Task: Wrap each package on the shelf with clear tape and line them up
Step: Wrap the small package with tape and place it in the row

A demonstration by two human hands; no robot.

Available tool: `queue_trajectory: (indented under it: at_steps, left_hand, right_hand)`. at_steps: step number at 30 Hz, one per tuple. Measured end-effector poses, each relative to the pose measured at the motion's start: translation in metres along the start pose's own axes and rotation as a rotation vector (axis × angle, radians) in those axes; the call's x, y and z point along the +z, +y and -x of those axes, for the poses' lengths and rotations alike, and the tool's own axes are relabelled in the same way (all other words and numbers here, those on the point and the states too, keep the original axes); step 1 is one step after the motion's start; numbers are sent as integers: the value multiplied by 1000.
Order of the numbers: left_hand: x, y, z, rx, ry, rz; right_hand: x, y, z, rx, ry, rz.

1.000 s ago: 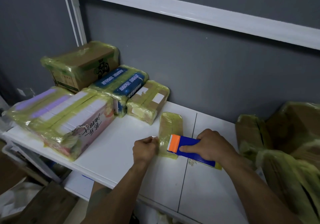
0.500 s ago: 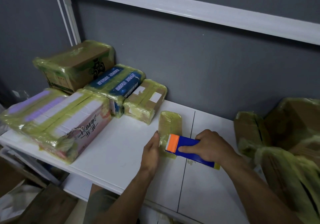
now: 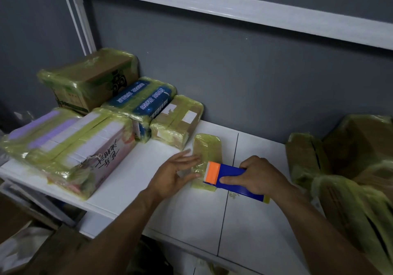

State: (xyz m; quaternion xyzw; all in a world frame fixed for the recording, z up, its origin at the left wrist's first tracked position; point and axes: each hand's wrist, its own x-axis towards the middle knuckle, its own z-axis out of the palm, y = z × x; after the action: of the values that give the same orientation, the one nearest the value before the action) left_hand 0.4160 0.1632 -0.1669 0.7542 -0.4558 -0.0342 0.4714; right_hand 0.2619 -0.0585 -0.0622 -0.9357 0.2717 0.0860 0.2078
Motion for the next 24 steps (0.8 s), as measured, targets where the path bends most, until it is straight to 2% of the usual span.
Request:
queue_trajectory:
  at_steps: [3,7,14,18,24]
  left_hand:
    - [-10,0,-5,18,-64,-80]
    - [-12,3,-5,158,-61,-237]
    - [-18,16,-9,347,-41,-365]
    - [-16,16,-5,290,-91,-344]
    - [-12,14,-5,294,-83,-337]
  right_hand:
    - [1,1,1,1,14,-22]
    - [2,1,2,-3,29,-38]
    - [6,2,9,-54,69,4]
    - [3,0,15,-64,53,-34]
    - [-5,3,25,-70,34,-15]
